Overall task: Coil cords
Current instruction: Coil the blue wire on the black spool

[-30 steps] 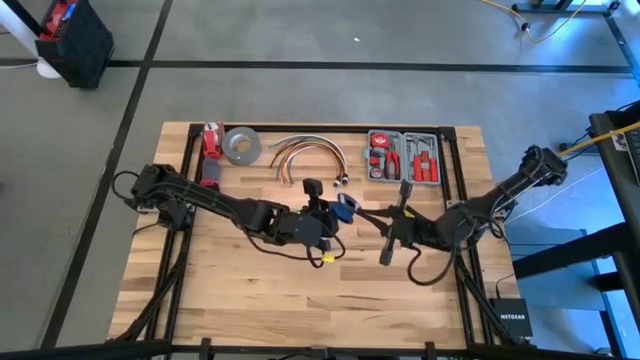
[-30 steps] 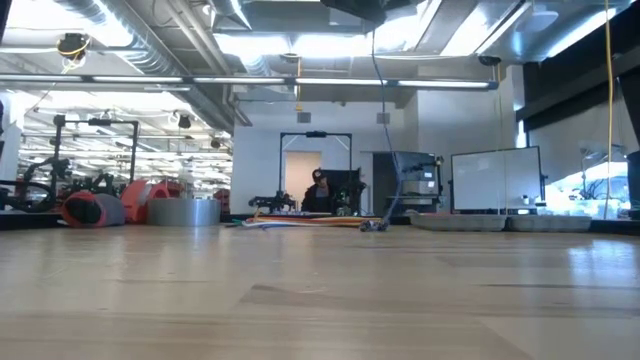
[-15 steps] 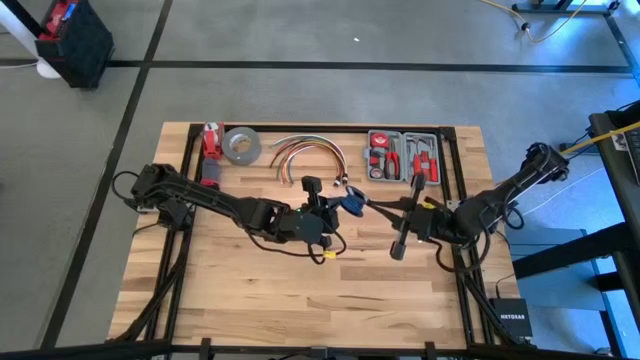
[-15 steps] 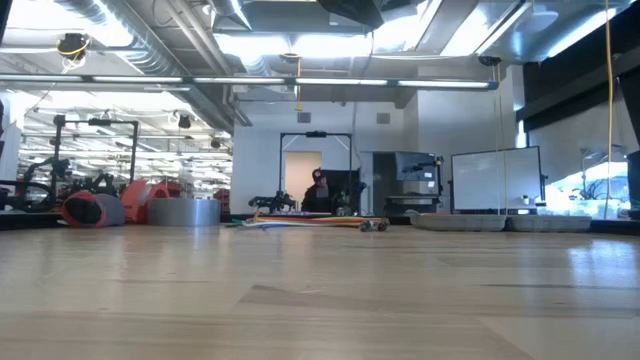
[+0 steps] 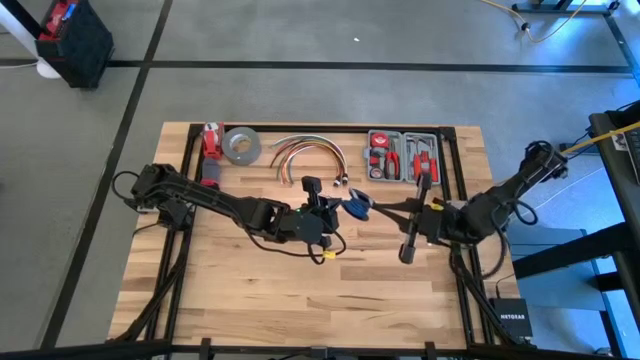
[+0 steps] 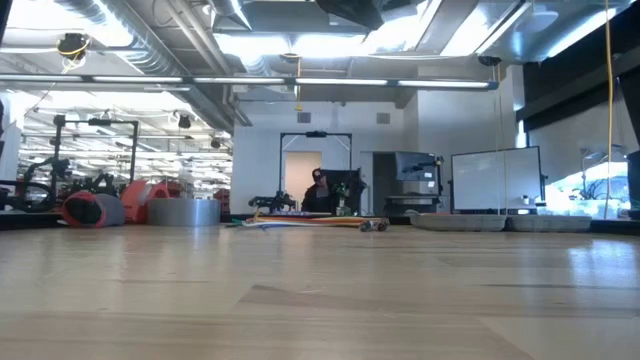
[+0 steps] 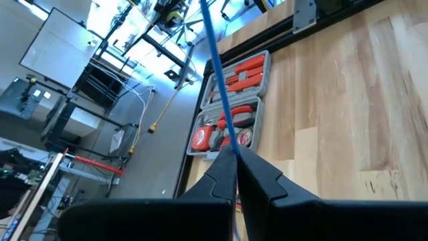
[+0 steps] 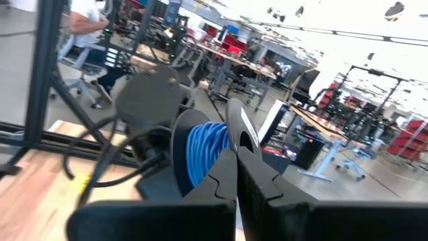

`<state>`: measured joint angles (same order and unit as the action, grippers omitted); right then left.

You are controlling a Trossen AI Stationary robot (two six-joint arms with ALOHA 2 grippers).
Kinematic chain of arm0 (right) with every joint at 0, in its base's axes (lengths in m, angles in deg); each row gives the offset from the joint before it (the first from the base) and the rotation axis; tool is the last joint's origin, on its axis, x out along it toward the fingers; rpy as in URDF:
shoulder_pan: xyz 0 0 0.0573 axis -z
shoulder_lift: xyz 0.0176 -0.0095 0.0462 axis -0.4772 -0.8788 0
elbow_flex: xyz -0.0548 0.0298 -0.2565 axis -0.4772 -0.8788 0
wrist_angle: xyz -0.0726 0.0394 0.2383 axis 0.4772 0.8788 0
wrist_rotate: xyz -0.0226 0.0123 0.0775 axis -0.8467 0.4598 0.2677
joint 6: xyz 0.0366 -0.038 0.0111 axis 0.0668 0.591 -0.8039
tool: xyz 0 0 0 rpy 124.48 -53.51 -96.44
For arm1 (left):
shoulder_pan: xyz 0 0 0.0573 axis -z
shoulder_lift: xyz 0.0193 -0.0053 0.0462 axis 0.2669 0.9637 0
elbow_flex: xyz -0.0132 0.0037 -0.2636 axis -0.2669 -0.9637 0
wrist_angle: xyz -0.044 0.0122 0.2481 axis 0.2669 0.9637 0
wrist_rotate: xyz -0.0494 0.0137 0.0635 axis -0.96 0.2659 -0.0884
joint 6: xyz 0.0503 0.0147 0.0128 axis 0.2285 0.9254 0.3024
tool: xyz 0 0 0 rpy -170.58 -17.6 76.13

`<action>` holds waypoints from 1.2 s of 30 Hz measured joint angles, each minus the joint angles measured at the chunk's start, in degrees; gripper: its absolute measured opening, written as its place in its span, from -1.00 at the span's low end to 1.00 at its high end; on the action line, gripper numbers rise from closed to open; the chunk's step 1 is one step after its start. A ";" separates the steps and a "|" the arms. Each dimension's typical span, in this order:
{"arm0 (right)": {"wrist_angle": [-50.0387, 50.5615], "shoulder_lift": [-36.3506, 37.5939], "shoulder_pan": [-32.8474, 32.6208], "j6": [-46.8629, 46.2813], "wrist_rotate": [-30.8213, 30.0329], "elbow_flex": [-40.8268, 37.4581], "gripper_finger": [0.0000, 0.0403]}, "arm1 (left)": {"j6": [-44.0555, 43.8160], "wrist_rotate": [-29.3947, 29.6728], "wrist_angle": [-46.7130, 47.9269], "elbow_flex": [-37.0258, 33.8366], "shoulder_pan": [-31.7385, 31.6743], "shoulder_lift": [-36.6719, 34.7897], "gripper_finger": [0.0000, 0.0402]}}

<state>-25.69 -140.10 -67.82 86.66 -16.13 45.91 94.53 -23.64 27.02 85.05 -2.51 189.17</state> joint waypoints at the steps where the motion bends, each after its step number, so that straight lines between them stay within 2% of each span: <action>1: 0.06 0.00 -0.47 0.00 0.00 0.01 -1.00 | 0.04 -0.06 0.24 0.00 0.00 0.00 -1.00; 6: 7.32 -0.04 -2.00 -4.19 0.13 0.22 -1.00 | 0.91 5.34 1.58 -0.26 0.33 -1.57 -1.00; 11: 17.12 -1.69 -2.07 -11.65 1.65 0.57 -1.00 | 0.00 6.42 4.01 -0.47 0.46 -7.76 -1.00; 15: 20.49 -3.80 -1.81 -14.24 -0.22 -0.02 -1.00 | -4.12 5.94 5.57 -0.41 0.52 -12.45 -1.00; 19: 22.45 -6.00 1.29 -15.64 -3.93 -1.04 -1.00 | -9.68 1.42 7.43 -0.40 0.79 -16.23 -1.00; 28: 20.57 -10.28 12.83 -16.22 -4.81 -3.32 -1.00 | -20.37 -2.97 7.49 -0.26 3.56 -17.94 -1.00; 36: 12.59 -14.11 20.72 -15.76 -3.46 -3.43 -1.00 | -24.61 -3.41 3.20 -0.20 4.61 -12.34 -1.00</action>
<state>-13.10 -154.21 -47.10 70.90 -19.59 42.48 69.92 -27.05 30.22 84.86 2.10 176.83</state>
